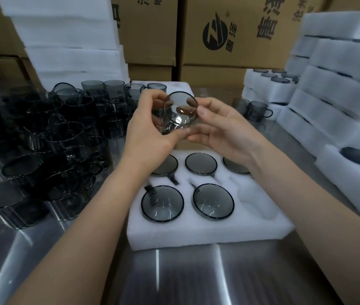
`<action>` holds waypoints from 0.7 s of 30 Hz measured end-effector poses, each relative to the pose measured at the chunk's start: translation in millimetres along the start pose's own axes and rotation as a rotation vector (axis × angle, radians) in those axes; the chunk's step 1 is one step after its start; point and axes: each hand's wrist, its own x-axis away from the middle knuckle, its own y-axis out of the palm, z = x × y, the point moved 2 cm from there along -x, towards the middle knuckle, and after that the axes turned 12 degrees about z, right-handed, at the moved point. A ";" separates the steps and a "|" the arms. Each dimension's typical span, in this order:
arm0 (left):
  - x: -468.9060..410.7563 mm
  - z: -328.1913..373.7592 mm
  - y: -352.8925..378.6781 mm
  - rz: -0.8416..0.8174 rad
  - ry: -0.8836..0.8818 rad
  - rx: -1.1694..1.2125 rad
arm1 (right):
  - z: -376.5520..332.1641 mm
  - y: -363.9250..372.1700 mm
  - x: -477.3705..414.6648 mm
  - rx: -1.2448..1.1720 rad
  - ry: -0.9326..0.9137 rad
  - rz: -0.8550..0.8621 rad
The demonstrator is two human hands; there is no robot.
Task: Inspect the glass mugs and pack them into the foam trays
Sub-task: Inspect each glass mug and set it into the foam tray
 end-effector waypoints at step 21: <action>5.2 10.4 5.1 -0.087 0.156 -0.082 | 1.8 -2.3 -3.6 0.269 -0.178 0.259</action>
